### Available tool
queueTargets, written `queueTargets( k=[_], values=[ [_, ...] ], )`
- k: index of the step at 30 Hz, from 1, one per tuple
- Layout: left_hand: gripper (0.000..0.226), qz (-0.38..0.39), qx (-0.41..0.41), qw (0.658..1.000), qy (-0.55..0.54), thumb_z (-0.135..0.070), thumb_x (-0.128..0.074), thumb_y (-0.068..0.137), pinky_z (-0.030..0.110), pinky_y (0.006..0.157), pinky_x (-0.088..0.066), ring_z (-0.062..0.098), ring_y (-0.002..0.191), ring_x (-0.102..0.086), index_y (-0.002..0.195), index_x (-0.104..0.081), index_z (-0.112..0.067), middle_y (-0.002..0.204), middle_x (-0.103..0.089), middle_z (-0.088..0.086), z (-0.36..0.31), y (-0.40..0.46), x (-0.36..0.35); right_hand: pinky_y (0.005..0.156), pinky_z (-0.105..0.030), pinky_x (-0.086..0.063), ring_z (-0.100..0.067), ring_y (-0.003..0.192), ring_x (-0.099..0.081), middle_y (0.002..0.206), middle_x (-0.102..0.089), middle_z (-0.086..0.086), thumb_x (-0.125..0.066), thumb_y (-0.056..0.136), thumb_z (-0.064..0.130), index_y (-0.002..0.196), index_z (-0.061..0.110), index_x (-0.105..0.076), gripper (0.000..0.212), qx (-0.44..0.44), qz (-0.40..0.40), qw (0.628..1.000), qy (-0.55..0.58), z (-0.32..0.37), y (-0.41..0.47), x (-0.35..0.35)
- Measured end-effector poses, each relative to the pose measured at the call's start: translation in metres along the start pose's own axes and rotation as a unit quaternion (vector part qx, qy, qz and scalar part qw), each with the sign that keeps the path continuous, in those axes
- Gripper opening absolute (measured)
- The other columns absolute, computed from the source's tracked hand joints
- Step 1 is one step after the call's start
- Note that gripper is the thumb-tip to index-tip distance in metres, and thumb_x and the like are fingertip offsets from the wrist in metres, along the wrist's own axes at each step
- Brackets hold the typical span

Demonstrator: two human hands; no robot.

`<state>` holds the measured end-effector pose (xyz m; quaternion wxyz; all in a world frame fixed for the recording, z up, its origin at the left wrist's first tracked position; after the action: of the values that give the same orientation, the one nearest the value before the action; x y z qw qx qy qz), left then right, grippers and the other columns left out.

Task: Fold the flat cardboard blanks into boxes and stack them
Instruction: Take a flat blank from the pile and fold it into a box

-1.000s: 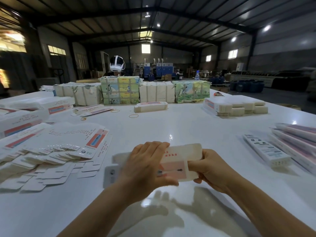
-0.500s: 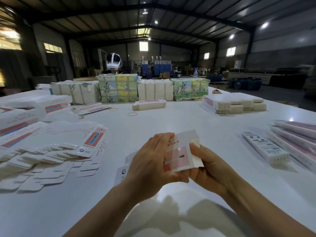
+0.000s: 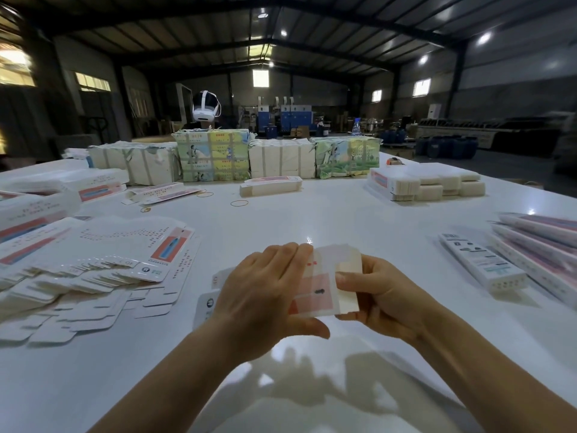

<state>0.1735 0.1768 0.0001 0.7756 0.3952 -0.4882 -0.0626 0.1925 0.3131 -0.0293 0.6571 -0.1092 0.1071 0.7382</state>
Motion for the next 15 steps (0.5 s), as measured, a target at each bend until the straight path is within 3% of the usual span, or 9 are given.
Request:
queueTargets(
  k=[2,5,8,12,15],
  values=[
    [0.09,0.039,-0.001,0.999,0.002,-0.079,-0.04,0.071,0.027,0.069,-0.05,0.019,0.085,-0.06,0.123,-0.052,-0.006,0.108,-0.061,0.004,-0.001,-0.002,-0.004,0.049,-0.027,-0.054,-0.025,0.066,-0.068,0.078,-0.069,-0.013,-0.071,0.059,-0.003,0.08,0.01,-0.076,0.025,0.019,-0.022,0.997,-0.07,0.005,0.0,0.003],
    [0.091,0.091,0.046,0.991,-0.09,-0.078,-0.051,0.065,0.025,0.083,-0.038,0.013,0.095,-0.044,0.13,-0.041,-0.015,0.115,-0.046,-0.006,0.001,-0.005,-0.014,0.042,-0.018,-0.044,-0.014,0.048,-0.059,0.058,-0.06,-0.004,-0.062,0.056,-0.006,0.06,0.013,-0.07,0.02,0.05,-0.045,0.989,-0.134,0.011,-0.001,0.005],
    [0.084,0.099,0.102,0.974,-0.178,-0.067,-0.069,0.061,0.022,0.081,-0.034,0.004,0.091,-0.033,0.127,-0.038,-0.024,0.106,-0.033,-0.017,0.004,-0.004,-0.02,0.045,-0.02,-0.043,-0.015,0.05,-0.055,0.057,-0.058,-0.001,-0.059,0.051,-0.004,0.051,0.018,-0.063,0.022,0.074,-0.076,0.977,-0.185,0.012,-0.001,0.01],
    [0.065,0.063,0.135,0.963,-0.225,-0.049,-0.081,0.064,0.021,0.065,-0.044,0.008,0.083,-0.049,0.113,-0.047,-0.024,0.098,-0.043,-0.016,0.009,0.001,-0.012,0.049,-0.025,-0.044,-0.018,0.056,-0.051,0.081,-0.059,-0.017,-0.059,0.057,0.0,0.074,0.002,-0.06,0.017,0.093,-0.096,0.971,-0.196,0.011,0.002,0.013],
    [0.066,0.047,0.117,0.98,-0.152,-0.047,-0.083,0.061,0.029,0.056,-0.05,0.016,0.076,-0.056,0.113,-0.054,-0.019,0.098,-0.056,-0.008,0.011,0.002,-0.003,0.051,-0.024,-0.045,-0.017,0.057,-0.049,0.084,-0.06,-0.02,-0.062,0.069,-0.003,0.092,-0.001,-0.065,0.023,0.074,-0.088,0.978,-0.173,0.005,0.003,0.014]
  ],
)
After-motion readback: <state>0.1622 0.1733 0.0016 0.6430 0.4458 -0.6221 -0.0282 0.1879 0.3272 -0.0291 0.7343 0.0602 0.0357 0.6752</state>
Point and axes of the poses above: each hand's wrist, its own y-axis towards the middle knuckle, its own x-axis out of the back of the hand, z = x × y, the point moved 6 cm from there along y, towards the middle knuckle
